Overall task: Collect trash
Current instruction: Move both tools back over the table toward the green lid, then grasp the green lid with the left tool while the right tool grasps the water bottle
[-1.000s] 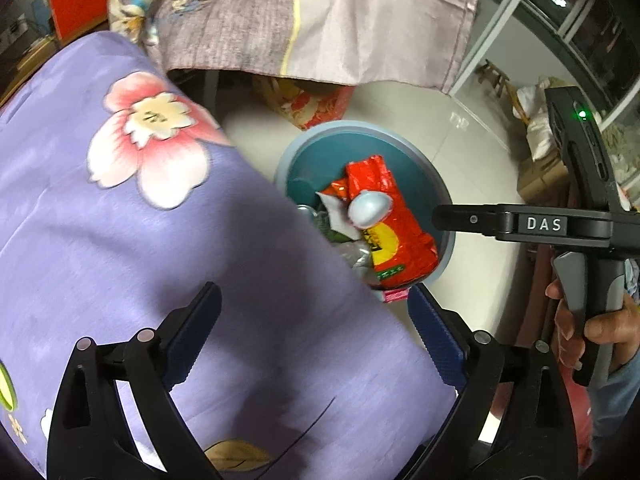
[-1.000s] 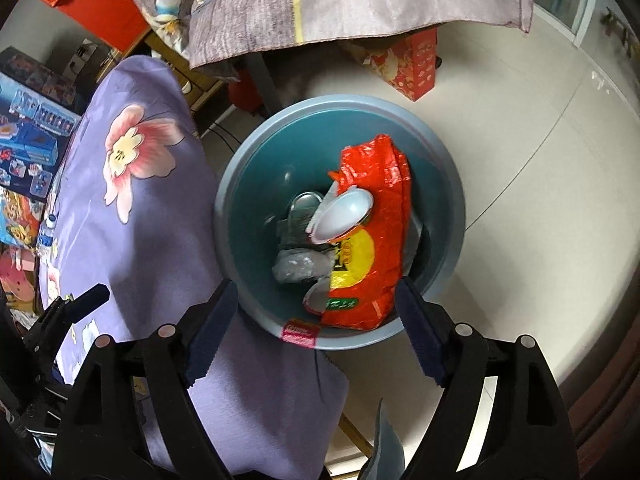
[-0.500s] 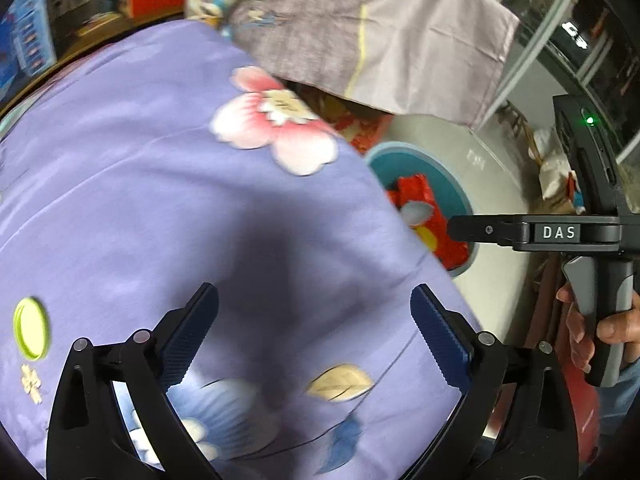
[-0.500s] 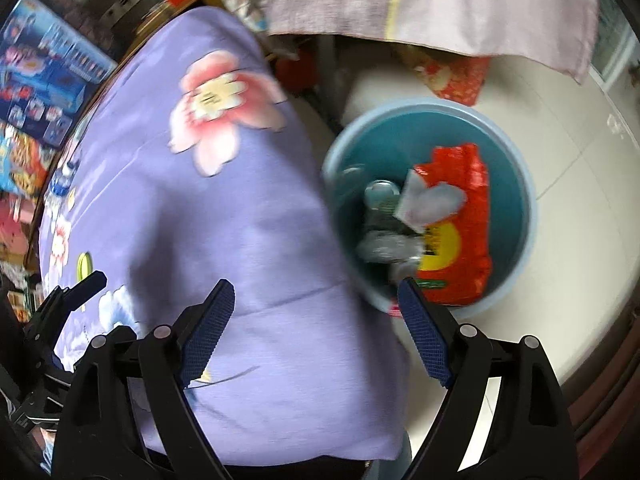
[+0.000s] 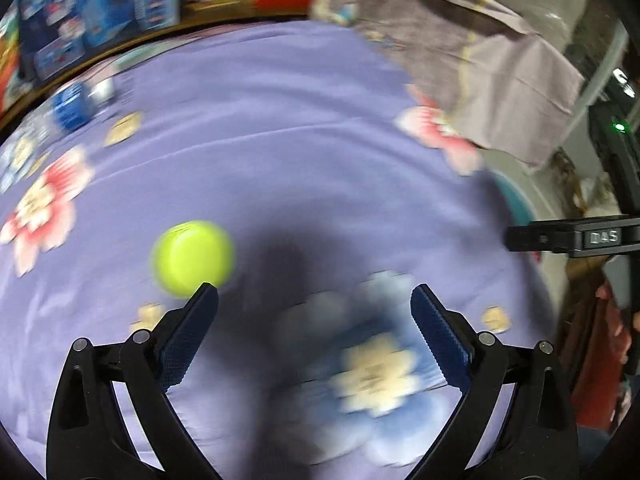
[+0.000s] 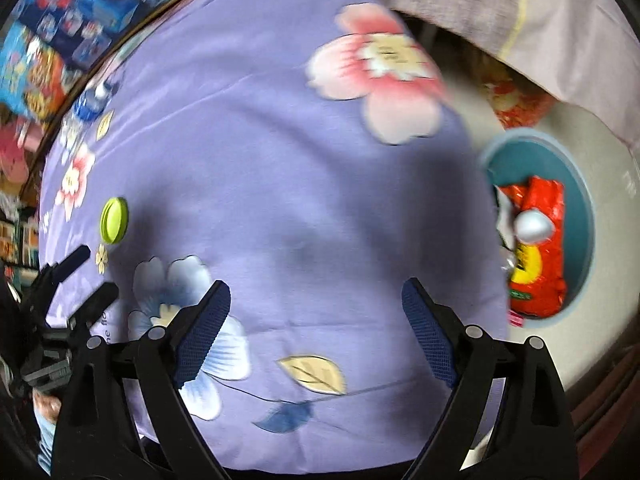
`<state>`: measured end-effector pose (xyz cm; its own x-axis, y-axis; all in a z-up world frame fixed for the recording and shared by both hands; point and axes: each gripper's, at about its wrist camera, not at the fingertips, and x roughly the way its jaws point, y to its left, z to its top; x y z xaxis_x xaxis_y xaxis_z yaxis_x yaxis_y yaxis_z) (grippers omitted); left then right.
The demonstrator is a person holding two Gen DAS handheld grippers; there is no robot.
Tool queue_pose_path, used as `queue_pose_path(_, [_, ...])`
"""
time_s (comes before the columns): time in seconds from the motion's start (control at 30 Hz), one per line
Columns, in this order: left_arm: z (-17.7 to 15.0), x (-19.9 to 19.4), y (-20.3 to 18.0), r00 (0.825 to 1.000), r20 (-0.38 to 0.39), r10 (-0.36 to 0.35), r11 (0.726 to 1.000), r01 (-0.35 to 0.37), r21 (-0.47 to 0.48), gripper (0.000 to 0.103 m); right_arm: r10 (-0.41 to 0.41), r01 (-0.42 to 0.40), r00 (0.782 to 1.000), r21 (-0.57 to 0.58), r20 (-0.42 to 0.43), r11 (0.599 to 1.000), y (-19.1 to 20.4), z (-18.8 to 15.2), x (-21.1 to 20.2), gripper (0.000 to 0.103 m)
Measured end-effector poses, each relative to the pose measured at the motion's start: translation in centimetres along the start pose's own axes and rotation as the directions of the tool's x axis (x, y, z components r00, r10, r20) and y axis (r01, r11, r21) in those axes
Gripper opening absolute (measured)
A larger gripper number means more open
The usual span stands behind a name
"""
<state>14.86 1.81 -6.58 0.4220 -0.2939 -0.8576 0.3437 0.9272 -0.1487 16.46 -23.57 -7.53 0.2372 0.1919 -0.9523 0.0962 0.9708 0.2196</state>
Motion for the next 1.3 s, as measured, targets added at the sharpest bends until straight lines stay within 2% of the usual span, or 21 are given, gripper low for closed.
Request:
queue_pose_path(0.1, [-0.8,0.3,3.9,0.999,-0.016,0.040,0.998,-0.041,-0.051,0.097,-0.011,0.009,1.000,-0.058,-0.025,0.998,2.4,0.6,1.0,0.084])
queue_pose_path(0.23, [-1.3,1.1,7.1,0.998,-0.037,0.055,0.993,-0.058,-0.099,0.097,-0.029,0.021,0.998,-0.145,-0.050,0.989,5.6,1.4,2.5,0.084])
queue_pose_path(0.37, [-0.8,1.7,7.6,0.998,-0.036,0.053,0.994,-0.057,-0.093,0.097,-0.054,0.038,0.997,-0.234,-0.062,0.971,7.8,1.9,3.7,0.084])
queue_pose_path(0.53, [0.8,3.4,6.3,0.998,-0.038,0.052,0.998,-0.054,-0.045,0.096,-0.078,0.049,0.994,-0.340,-0.071,0.939,10.1,3.1,4.9,0.084])
queue_pose_path(0.63, [1.2,4.0,6.0,0.997,-0.027,0.071,0.997,-0.071,-0.016,0.088,-0.101,0.066,0.993,-0.403,-0.065,0.913,11.3,4.4,5.4,0.084])
queue_pose_path(0.7, [1.5,4.2,5.8,0.996,-0.007,0.084,0.996,-0.084,-0.001,0.073,-0.098,0.060,0.993,-0.424,-0.068,0.903,11.9,5.3,5.6,0.084])
queue_pose_path(0.73, [1.6,4.2,5.8,0.996,0.000,0.086,0.996,-0.086,0.004,0.058,-0.095,0.053,0.993,-0.433,-0.075,0.900,12.3,5.9,5.7,0.084])
queue_pose_path(0.8, [2.0,4.1,6.4,0.998,0.006,0.057,0.998,-0.056,-0.018,0.057,-0.093,0.044,0.991,-0.435,-0.092,0.899,12.8,7.0,6.1,0.084])
queue_pose_path(0.9, [2.4,3.3,8.5,0.998,0.031,0.057,0.995,-0.055,-0.077,0.057,-0.094,0.032,0.989,-0.450,-0.117,0.893,14.4,9.0,6.6,0.084])
queue_pose_path(1.03, [3.2,1.6,13.1,0.996,0.059,0.067,0.982,-0.056,-0.179,0.057,-0.140,0.075,0.987,-0.569,-0.073,0.819,19.3,11.6,7.1,0.084])
queue_pose_path(1.3, [4.6,-1.9,22.5,0.984,0.082,0.158,0.942,-0.125,-0.311,0.057,-0.117,0.078,0.993,-0.749,0.001,0.658,32.0,16.1,8.5,0.084])
